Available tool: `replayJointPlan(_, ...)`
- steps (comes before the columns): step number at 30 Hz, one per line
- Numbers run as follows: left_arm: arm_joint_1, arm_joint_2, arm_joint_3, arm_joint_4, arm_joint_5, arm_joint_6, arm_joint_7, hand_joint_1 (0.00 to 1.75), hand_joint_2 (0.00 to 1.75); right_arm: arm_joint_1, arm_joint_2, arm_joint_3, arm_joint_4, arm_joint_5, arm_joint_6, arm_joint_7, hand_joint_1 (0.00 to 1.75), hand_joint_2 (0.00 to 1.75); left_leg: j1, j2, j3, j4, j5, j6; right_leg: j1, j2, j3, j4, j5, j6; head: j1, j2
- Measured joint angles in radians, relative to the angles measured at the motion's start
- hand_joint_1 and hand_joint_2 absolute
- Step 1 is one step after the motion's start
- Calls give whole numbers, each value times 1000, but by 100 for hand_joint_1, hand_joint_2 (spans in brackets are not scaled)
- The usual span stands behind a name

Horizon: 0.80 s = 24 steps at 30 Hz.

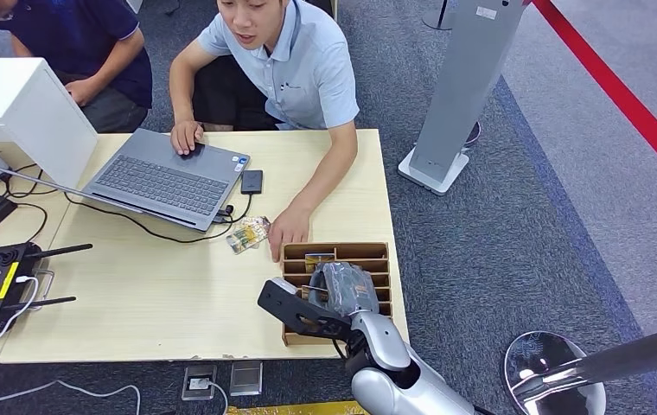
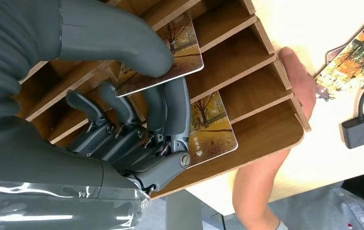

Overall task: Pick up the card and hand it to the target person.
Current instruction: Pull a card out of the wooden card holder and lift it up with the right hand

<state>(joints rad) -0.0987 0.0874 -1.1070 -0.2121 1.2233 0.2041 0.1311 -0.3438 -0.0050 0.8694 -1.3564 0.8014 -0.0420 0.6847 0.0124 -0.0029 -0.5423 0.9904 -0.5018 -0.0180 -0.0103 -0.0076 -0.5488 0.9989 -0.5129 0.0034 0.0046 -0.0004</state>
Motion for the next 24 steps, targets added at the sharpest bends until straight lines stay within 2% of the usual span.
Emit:
replayJointPlan(15, 1, 1, 6, 0, 42, 10, -29, 0, 0, 8, -6, -5, -17, 38, -43, -48, 175, 175, 0, 0, 0, 0, 0, 0, 0, 0, 0, 0, 0, 0, 0, 0)
replayJointPlan(24, 2, 1, 7, 0, 34, 5, -35, 0, 0, -7, -55, -35, -211, 145, -61, -79, 175, 175, 0, 0, 0, 0, 0, 0, 0, 0, -1, 0, 0, 0, 1, 0)
